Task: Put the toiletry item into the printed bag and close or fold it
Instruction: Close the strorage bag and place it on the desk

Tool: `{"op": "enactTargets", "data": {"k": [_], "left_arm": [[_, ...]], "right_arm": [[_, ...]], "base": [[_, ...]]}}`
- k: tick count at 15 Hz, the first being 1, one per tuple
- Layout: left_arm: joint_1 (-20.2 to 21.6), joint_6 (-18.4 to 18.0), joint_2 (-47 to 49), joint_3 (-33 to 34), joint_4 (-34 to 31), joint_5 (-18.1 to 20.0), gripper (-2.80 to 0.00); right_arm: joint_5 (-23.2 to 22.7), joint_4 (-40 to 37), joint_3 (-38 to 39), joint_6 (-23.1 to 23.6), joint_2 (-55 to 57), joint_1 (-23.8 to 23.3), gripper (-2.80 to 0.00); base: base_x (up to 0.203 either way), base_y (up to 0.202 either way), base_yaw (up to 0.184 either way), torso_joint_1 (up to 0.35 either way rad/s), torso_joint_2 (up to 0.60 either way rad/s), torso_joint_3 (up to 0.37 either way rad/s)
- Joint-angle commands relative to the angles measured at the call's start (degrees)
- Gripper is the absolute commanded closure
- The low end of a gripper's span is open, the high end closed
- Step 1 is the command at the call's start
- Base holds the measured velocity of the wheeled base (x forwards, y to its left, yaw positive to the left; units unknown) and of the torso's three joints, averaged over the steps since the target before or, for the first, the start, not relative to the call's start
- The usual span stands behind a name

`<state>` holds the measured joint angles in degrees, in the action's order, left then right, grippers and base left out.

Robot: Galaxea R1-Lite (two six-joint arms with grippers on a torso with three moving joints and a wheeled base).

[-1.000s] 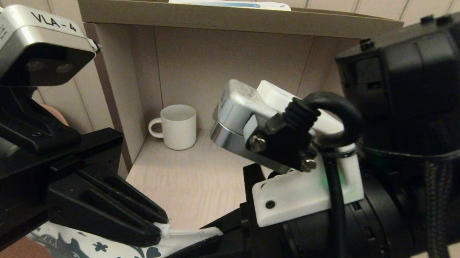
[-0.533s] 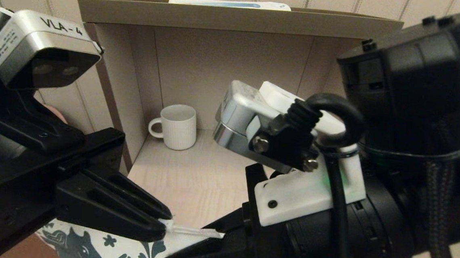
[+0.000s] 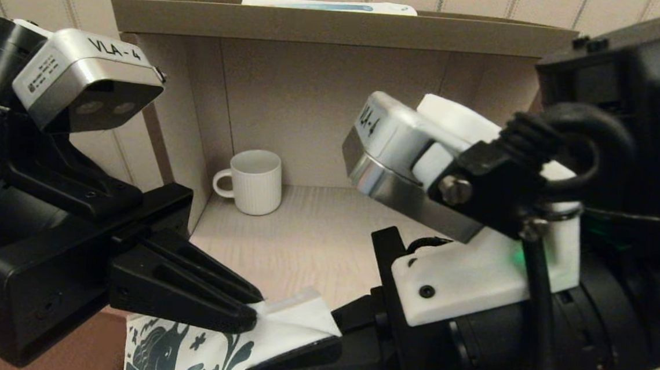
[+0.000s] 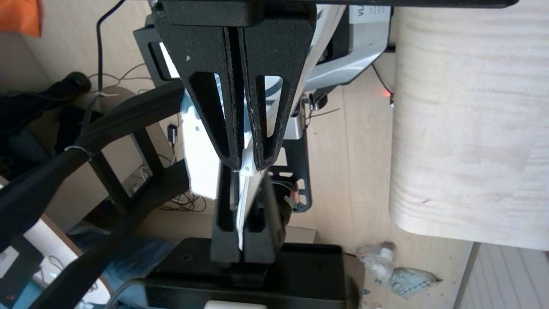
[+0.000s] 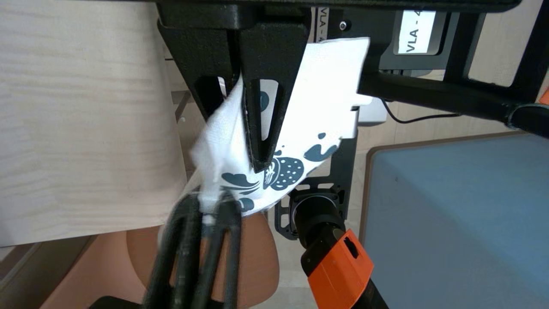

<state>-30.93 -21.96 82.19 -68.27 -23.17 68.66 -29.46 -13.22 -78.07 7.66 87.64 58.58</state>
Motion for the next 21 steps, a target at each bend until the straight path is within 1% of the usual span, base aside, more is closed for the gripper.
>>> {"op": "enactTargets", "data": {"k": [1, 21], "left_arm": [[0.7, 0.0, 0.6, 0.0, -0.1, 0.3, 0.0], [1.3, -0.3, 2.4, 0.1, 0.3, 0.3, 0.0]], "right_arm": [[-0.2, -0.1, 0.4, 0.2, -1.0, 0.1, 0.0], [0.0, -0.1, 2.4, 1.0, -6.3, -0.3, 0.0]], "base": [[0.0, 0.0, 0.0, 0.0, 0.0, 0.0], [0.0, 0.0, 0.0, 0.0, 0.0, 0.0]]}}
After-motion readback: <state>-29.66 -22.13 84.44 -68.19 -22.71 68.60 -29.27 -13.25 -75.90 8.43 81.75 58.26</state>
